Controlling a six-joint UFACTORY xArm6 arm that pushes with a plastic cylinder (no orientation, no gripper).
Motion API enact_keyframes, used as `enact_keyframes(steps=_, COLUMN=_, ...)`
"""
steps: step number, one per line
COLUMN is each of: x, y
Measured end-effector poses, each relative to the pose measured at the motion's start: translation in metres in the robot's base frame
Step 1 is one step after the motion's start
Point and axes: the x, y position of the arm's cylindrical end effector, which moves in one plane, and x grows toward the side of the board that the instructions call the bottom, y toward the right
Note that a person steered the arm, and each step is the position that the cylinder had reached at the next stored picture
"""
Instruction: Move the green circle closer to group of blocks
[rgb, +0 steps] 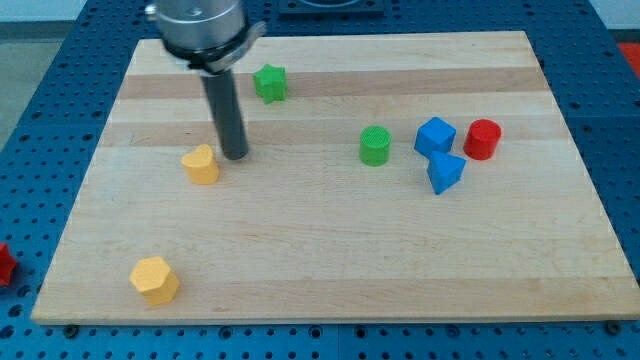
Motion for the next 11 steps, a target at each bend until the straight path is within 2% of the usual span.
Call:
enact_keyframes(steps=1, x=0.017, y=-0.035)
enact_keyframes(steps=2, x=0.080, y=-0.091)
enact_keyframes(steps=3, x=0.101, y=-0.094)
enact_keyframes(steps=4, x=0.085, y=-0.087)
enact_keyframes(steps=5, x=0.120, y=-0.089)
enact_keyframes(steps=6, x=0.121, y=-0.089)
enact_keyframes(steps=7, x=0.047, y=-0.056)
enact_keyframes(steps=8, x=-0.064, y=-0.057)
enact_keyframes(steps=9, x=-0.108, y=-0.040)
enact_keyframes(steps=10, x=-0.136, y=0.021)
enact_keyframes(steps=11, x=-0.110, y=0.098)
